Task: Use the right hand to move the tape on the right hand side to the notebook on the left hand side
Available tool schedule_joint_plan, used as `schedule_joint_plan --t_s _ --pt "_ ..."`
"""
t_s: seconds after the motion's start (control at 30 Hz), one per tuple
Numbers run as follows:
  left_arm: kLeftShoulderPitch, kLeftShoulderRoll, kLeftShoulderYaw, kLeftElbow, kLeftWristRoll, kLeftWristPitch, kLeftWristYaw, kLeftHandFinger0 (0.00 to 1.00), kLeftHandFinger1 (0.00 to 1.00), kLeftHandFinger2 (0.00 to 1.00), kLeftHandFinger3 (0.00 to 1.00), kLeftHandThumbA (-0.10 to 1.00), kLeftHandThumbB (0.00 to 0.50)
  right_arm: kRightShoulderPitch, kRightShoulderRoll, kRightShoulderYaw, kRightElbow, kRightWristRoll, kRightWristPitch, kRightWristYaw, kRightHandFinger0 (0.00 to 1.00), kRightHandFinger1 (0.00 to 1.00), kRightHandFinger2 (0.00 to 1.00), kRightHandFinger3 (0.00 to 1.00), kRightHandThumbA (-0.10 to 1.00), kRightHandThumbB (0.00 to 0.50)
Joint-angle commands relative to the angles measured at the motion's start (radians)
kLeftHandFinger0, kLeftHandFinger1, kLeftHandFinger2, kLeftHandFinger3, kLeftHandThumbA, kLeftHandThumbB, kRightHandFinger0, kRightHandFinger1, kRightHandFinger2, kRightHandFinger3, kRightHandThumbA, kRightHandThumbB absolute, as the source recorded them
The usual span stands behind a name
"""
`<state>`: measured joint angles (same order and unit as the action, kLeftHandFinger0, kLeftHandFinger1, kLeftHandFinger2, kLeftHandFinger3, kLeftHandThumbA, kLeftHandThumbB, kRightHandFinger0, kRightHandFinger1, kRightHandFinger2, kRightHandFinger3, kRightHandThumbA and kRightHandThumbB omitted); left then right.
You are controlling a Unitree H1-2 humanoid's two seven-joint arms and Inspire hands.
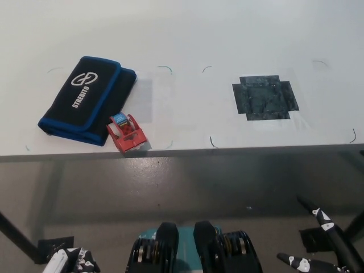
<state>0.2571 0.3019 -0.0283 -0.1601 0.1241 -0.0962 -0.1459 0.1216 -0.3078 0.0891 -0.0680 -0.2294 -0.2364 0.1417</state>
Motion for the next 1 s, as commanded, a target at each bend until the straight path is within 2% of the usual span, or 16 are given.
schedule_joint_plan --t_s 0.0,0.33,0.4,0.57,0.67,0.77,0.97 --pt "-0.011 0.023 0.005 -0.017 -0.001 -0.019 -0.013 0.26 0.21 0.25 0.40 0.20 0.032 -0.024 -0.012 -0.006 -0.010 -0.042 -0.054 -0.024 1.00 1.00 1.00 1.00 1.00 0.267" --pt "-0.015 0.023 0.005 -0.012 -0.005 -0.034 -0.013 0.26 0.20 0.23 0.39 0.17 0.024 -0.023 -0.014 -0.007 -0.012 -0.063 -0.042 -0.018 1.00 1.00 1.00 1.00 1.00 0.275" --pt "-0.014 0.024 0.004 -0.016 0.003 -0.027 -0.012 0.27 0.21 0.24 0.39 0.23 0.026 -0.022 -0.012 -0.007 -0.009 -0.071 -0.047 -0.023 1.00 1.00 1.00 1.00 1.00 0.274" --pt "-0.011 0.027 0.006 -0.012 0.003 -0.034 -0.012 0.26 0.20 0.24 0.40 0.24 0.028 -0.029 -0.030 0.007 0.004 -0.058 -0.065 0.005 1.00 1.00 1.00 1.00 1.00 0.308" --pt "-0.009 0.027 0.006 -0.010 0.002 -0.036 -0.011 0.26 0.20 0.24 0.40 0.27 0.032 -0.035 -0.044 0.021 0.013 -0.107 -0.097 -0.007 1.00 1.00 1.00 1.00 1.00 0.292" --pt "-0.010 0.025 0.006 -0.006 0.007 -0.043 -0.007 0.25 0.20 0.24 0.40 0.27 0.033 -0.038 -0.043 0.023 0.007 -0.099 -0.092 -0.006 1.00 1.00 1.00 1.00 1.00 0.312" --pt "-0.012 0.025 0.006 -0.011 0.016 -0.043 -0.005 0.24 0.20 0.24 0.40 0.28 0.033 -0.043 -0.051 0.025 0.003 -0.100 -0.082 -0.001 1.00 1.00 1.00 1.00 1.00 0.293"
